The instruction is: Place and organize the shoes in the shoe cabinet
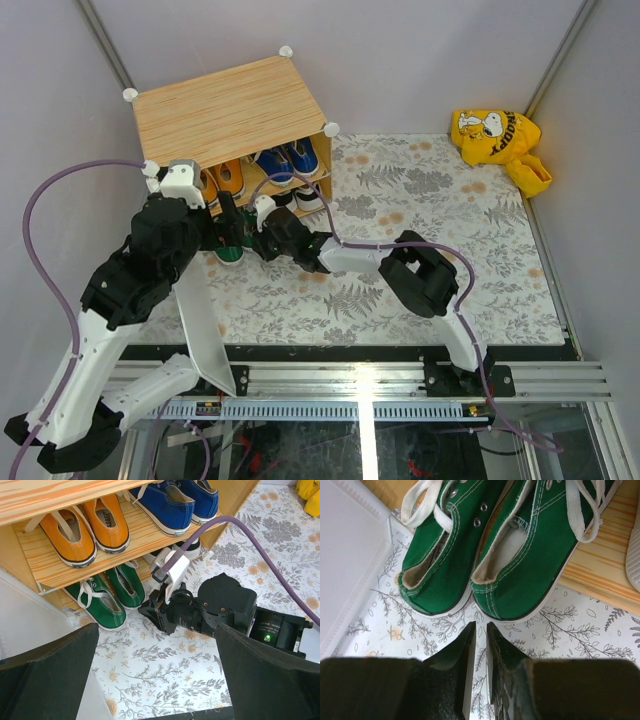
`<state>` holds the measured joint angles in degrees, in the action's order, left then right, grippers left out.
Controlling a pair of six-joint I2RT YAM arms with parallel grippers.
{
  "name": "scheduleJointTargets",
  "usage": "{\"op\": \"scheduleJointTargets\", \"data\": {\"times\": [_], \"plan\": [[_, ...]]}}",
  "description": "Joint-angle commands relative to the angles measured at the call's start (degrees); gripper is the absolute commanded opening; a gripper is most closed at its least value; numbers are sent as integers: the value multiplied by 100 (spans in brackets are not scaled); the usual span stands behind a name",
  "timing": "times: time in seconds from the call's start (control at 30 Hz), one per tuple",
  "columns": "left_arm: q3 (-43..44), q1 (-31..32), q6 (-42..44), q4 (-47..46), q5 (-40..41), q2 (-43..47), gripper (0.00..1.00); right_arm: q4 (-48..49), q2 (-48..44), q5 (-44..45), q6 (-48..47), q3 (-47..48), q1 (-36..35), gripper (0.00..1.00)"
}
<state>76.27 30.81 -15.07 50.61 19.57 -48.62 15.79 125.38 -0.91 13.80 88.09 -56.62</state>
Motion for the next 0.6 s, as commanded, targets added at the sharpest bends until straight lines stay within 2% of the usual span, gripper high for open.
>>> {"op": "scheduleJointTargets", "data": {"times": [0.0, 0.1, 0.27, 0.57], "plan": [[-72, 26, 114, -113, 173, -45, 100, 810, 167, 315, 195, 66, -29, 21], [-57, 32, 118, -112, 217, -44, 100, 1148, 320, 775, 240, 75, 30, 21], [-58, 31, 127, -111, 257, -7, 100, 1540, 629, 976, 243, 401, 277, 21], [-93, 29, 127, -112, 293, 31, 100, 1207, 1175, 1198, -255, 1583, 370, 21]]}}
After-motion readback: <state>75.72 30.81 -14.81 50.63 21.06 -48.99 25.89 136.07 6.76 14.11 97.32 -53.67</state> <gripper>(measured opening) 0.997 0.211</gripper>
